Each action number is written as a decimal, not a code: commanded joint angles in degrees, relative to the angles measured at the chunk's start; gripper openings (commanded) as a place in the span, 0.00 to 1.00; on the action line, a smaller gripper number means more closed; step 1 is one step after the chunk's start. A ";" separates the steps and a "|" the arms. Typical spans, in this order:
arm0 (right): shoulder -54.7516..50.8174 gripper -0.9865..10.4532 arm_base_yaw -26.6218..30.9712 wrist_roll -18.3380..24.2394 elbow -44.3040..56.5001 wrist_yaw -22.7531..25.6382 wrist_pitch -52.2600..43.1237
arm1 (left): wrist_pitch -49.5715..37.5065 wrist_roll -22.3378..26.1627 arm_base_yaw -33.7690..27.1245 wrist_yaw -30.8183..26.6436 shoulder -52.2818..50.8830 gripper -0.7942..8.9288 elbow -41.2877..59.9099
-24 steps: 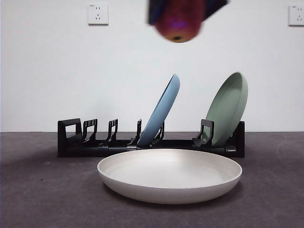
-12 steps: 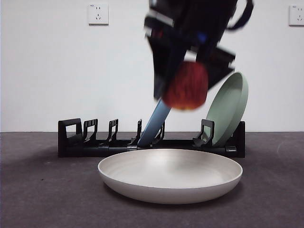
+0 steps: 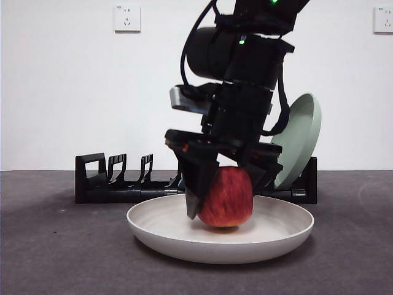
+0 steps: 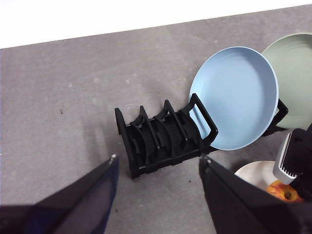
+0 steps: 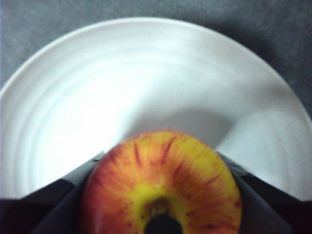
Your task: Take the yellow plate from the plate rack,put the plate on the table,take the apple from the table,put the apple in the plate
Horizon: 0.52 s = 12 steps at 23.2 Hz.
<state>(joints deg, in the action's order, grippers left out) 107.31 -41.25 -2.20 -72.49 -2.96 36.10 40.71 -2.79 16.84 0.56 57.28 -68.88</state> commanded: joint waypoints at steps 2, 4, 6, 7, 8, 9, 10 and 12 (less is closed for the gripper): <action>0.33 0.10 -0.48 -0.57 0.46 -0.09 -0.50 | -0.35 1.14 0.11 -0.11 -0.04 0.37 0.20; 0.33 0.16 -0.50 -0.98 0.46 -0.07 -0.46 | -0.35 1.16 0.11 -0.11 -0.04 0.37 0.20; 0.33 0.30 -0.50 -1.03 0.46 -0.02 -0.26 | -0.35 1.33 0.11 -0.11 -0.04 0.37 0.20; 0.33 0.36 -0.50 -1.05 0.46 -0.04 -0.26 | -0.35 1.33 0.11 -0.11 -0.04 0.37 0.20; 0.33 0.43 -0.50 -1.07 0.46 -0.04 -0.26 | -0.35 1.33 0.11 -0.11 -0.04 0.37 0.20; 0.33 0.48 -0.50 -1.40 0.46 -0.04 -0.28 | -0.35 1.33 0.11 -0.11 -0.04 0.37 0.20; 0.33 0.52 -0.50 -1.79 0.46 -0.04 -0.26 | -0.35 1.33 0.11 -0.11 -0.04 0.37 0.20; 0.33 0.56 -0.50 -2.49 0.46 -0.02 -0.26 | -0.35 1.33 0.11 -0.09 -0.04 0.37 0.20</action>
<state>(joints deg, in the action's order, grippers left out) 107.31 -41.63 -3.40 -72.47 -2.96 36.05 40.71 -2.11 16.84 0.56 57.28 -68.88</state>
